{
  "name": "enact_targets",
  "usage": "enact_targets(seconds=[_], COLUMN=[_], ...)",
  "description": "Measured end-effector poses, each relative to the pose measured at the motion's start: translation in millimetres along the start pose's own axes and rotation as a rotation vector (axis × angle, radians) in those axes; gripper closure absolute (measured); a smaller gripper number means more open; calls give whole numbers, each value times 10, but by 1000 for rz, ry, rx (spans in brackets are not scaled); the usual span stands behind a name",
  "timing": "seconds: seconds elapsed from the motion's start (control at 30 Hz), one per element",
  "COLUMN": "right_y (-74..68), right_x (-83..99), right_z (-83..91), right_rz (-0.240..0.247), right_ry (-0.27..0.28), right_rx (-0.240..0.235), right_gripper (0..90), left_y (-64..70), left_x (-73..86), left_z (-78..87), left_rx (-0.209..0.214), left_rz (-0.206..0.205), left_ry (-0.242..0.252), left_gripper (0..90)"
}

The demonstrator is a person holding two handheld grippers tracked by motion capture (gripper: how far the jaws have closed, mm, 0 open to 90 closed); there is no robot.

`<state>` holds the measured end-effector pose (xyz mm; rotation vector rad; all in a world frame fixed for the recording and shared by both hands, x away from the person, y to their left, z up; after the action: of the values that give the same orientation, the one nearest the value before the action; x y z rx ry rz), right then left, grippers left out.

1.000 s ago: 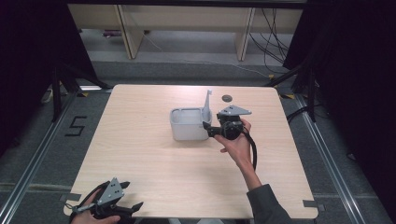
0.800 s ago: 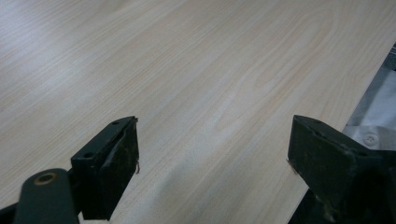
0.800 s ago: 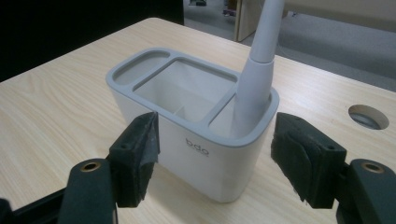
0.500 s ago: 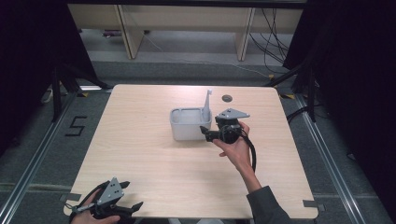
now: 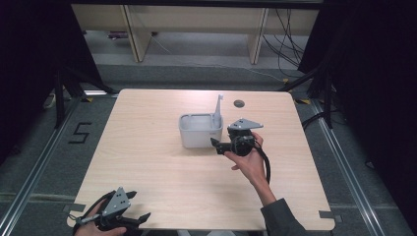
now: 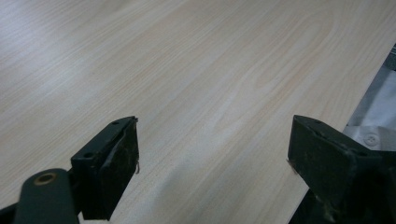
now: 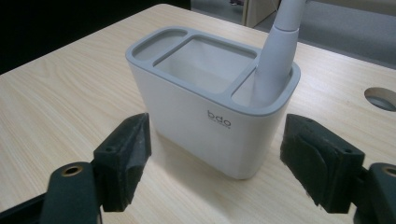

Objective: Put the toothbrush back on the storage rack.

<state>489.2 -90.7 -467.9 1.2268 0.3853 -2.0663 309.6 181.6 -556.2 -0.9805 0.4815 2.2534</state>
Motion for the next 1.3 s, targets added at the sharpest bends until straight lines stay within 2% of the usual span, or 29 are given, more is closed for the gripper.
enact_targets(seconds=[0.07, 0.1, 0.17, 0.27, 0.33, 0.37, 0.4, 0.47, 0.7, 0.77, 0.8, 0.83, 0.97, 1.03, 1.07, 1.13, 1.17, 1.2, 1.3], right_y=[-26, -10, -59, -80, -110, -103, -134, -135, -217, -226, -251, -244, -273, -314, -327, -336, -353, -352, -371], right_x=[17, 8, 23, 34, 42, 49, 54, 66, 137, 149, 163, 165, 198, 240, 247, 267, 278, 297, 327], right_z=[21, 10, 23, 25, 25, 30, 29, 30, 43, 45, 61, 54, 73, 91, 87, 95, 111, 119, 132], right_rz=[-3, 31, 1, 21, 7, 30, 11, 29, 42, 48, 23, 51, 37, 26, 24, 38, 19, 36, 33], right_ry=[-17, 2, -11, -10, -9, -12, -10, -11, -28, -22, -37, -25, -33, -47, -40, -44, -48, -55, -56], right_rx=[-3, 5, -10, -20, -26, -23, -29, -25, -50, -44, -53, -51, -50, -65, -73, -77, -83, -78, -80], right_gripper=[247, 247, 247, 247, 247, 247, 247, 247, 245, 245, 244, 243, 240, 237, 237, 237, 237, 237, 238], left_y=[5, 3, 18, 4, 3, 2, 5, 5, 19, 10, 13, 13, 11, 12, 6, 11, 16, 12, 15], left_x=[-2, -1, -4, -2, 1, 2, -1, -1, -1, 1, -3, -3, 2, -2, 2, -3, -1, -1, 0], left_z=[-5, -8, -7, -8, -1, -1, -8, -9, -8, -8, -17, -18, -10, -18, -10, -17, -14, -17, -14], left_rx=[3, 4, 7, 4, 0, 0, 4, 5, 10, 5, 9, 9, 6, 6, 3, 8, 6, 6, 12], left_rz=[-1, -4, 13, -4, 0, -1, -1, -3, 10, 4, 5, 5, 5, 6, 4, 5, 7, 6, 4], left_ry=[7, 6, 8, 8, 0, 0, 7, 7, 6, 3, 12, 12, 3, 13, 1, 12, 11, 12, 9], left_gripper=[162, 162, 162, 162, 162, 162, 162, 162, 162, 162, 162, 162, 162, 162, 162, 162, 162, 162, 162])
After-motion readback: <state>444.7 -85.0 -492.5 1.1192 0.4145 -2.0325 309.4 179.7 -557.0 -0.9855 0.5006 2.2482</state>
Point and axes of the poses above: each handheld gripper's, and its own axes: z roughly backward along the jaws, x roughly out of its underside, y roughly to its right, the point moved 9 cm from there along -z, roughly forward along the jaws, and after that the axes turned 10 degrees about z, right-handed, at the moved point
